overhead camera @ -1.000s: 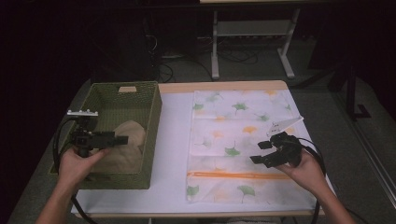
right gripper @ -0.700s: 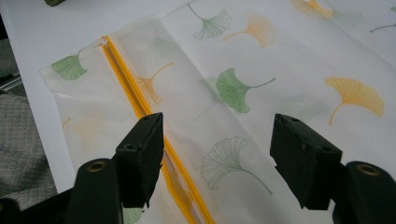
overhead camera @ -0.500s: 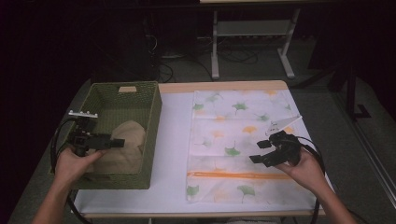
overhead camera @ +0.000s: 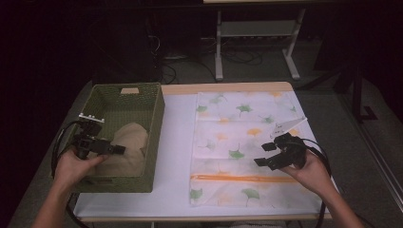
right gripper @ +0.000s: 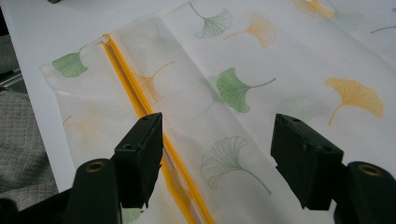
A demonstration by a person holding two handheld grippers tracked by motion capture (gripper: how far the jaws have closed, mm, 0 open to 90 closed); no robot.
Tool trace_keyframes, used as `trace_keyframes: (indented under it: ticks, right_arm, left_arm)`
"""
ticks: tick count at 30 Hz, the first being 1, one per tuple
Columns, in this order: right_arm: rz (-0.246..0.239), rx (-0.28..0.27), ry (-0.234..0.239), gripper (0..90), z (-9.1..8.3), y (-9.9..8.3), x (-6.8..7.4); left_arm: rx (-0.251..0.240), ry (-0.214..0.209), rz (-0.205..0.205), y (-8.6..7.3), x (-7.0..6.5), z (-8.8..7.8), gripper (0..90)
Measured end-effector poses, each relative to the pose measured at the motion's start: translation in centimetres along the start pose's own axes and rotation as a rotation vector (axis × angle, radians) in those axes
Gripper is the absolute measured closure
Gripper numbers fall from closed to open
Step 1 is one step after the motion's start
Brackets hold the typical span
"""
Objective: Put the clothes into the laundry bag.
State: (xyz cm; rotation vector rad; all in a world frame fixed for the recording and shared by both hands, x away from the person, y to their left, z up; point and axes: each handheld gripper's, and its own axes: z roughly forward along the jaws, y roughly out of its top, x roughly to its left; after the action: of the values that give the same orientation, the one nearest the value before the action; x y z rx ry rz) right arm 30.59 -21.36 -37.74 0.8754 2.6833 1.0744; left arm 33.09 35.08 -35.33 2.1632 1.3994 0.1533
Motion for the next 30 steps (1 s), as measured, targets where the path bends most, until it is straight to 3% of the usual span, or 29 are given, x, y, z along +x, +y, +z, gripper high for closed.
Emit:
trace_keyframes:
  ticks: [15,19,21,24,30]
  right_arm:
    - [-0.001,0.004,0.001,33.1,0.1,0.1,-0.2]
    - [0.0,0.007,0.0,33.1,0.2,0.1,-0.3]
    - [-0.002,0.009,-0.001,33.1,0.2,0.1,-0.4]
    - [-0.015,0.016,-0.007,33.2,0.4,0.0,-0.4]
    - [-0.02,0.027,-0.005,33.3,0.5,0.0,-0.5]
  left_arm:
    - [0.097,0.018,0.013,1.2,-0.3,1.8,18.1]
    - [0.16,0.059,0.037,1.5,-0.6,2.7,18.5]
    - [0.173,0.068,0.021,1.6,-0.6,3.1,19.5]
    - [0.195,0.071,0.001,1.7,-0.5,3.6,23.6]
    - [0.212,0.066,-0.019,1.8,-0.4,3.9,41.0]
